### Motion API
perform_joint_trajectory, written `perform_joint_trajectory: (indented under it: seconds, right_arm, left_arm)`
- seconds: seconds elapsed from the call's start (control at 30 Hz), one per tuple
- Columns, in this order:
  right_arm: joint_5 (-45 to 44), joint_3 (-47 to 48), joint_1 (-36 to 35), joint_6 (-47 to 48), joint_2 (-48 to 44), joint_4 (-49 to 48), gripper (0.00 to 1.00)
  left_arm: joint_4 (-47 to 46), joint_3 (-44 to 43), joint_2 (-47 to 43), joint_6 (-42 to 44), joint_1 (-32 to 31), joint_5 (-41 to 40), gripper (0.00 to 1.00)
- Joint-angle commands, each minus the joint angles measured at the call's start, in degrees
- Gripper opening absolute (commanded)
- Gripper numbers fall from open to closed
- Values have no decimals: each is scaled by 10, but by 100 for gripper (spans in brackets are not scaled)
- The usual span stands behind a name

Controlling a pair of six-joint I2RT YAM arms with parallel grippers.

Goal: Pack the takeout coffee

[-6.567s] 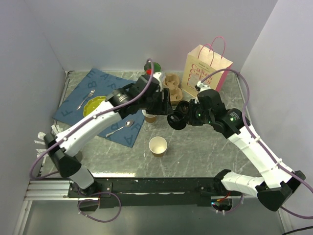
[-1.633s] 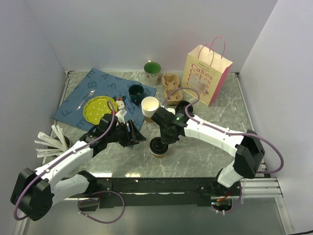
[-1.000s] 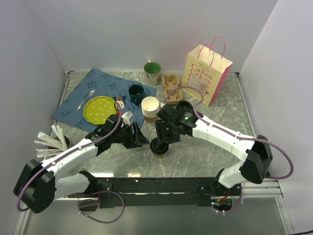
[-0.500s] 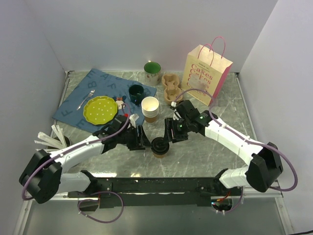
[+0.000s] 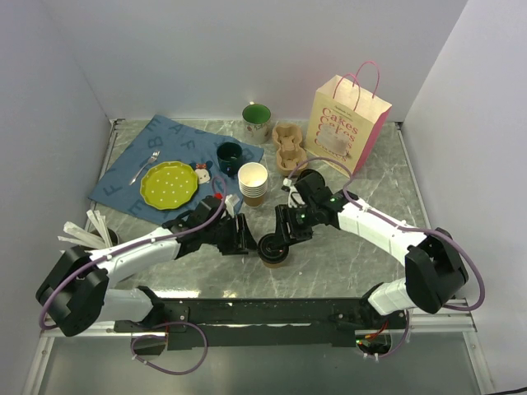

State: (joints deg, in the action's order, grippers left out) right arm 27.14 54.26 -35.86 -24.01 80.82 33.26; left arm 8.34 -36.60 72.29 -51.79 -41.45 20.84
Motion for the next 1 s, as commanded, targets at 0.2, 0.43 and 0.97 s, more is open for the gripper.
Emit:
perform_joint_trajectory:
  seconds: [0.2, 0.43, 0.97]
  right_arm:
    - [23, -50, 22, 26, 8, -58, 53]
    - [21, -54, 23, 20, 4, -61, 52]
    - [24, -33, 25, 20, 4, -48, 52]
  left_arm:
    - [13, -42, 5, -9, -12, -42, 58]
    - [14, -82, -10, -6, -12, -27, 67]
    - [-38, -61, 59, 11, -36, -26, 62]
